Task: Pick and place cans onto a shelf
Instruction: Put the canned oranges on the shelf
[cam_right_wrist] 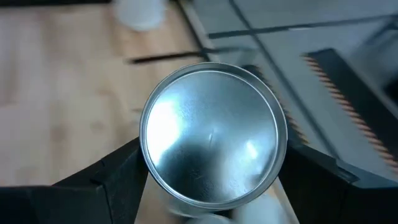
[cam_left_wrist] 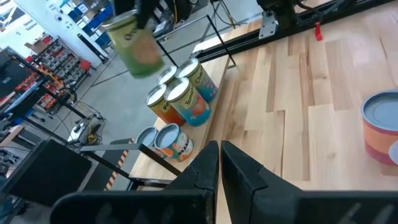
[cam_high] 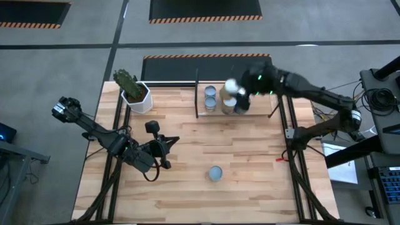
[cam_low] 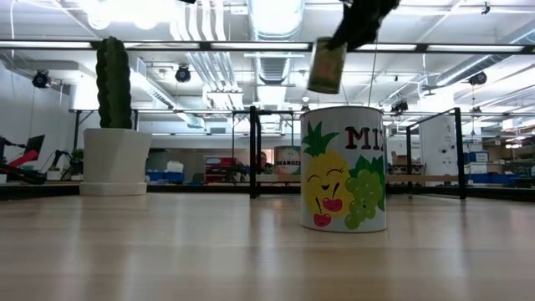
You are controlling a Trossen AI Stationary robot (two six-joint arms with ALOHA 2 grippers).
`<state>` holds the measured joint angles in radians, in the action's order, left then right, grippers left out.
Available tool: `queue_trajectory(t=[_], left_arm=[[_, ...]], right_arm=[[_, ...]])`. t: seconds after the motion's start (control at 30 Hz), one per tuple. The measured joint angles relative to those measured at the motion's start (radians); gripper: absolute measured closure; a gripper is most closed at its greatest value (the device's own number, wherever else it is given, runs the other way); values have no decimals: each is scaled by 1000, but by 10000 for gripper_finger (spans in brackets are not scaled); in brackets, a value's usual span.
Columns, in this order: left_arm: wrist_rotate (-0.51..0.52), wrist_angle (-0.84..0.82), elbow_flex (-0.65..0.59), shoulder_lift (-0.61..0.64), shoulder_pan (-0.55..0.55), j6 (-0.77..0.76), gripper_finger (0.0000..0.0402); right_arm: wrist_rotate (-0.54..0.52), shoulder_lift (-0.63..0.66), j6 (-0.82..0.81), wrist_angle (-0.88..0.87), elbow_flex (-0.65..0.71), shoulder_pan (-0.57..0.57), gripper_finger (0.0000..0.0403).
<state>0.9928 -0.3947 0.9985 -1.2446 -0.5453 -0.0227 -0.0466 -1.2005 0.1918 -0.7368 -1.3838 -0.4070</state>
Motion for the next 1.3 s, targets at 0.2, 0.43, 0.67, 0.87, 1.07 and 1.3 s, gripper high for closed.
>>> queue_trajectory(t=[0.2, 0.43, 0.67, 0.87, 1.07, 1.3], left_arm=[[0, 0, 0, 0, 0, 5, 402], [0, -1, 0, 0, 0, 16, 402], [3, -2, 0, 0, 0, 39, 402], [3, -3, 0, 0, 6, 74, 402], [-125, -2, -23, 1, 28, 73, 402], [-241, 243, -142, 2, 77, 172, 402]], right_arm=[[59, -14, 114, -29, 1, -230, 102], [226, -101, 182, 30, 1, -429, 102], [319, -209, 238, 131, 1, -501, 101], [339, -300, 311, 185, -5, -502, 101], [381, -354, 343, 165, -88, -516, 101], [396, -401, 372, 28, -242, -528, 101]])
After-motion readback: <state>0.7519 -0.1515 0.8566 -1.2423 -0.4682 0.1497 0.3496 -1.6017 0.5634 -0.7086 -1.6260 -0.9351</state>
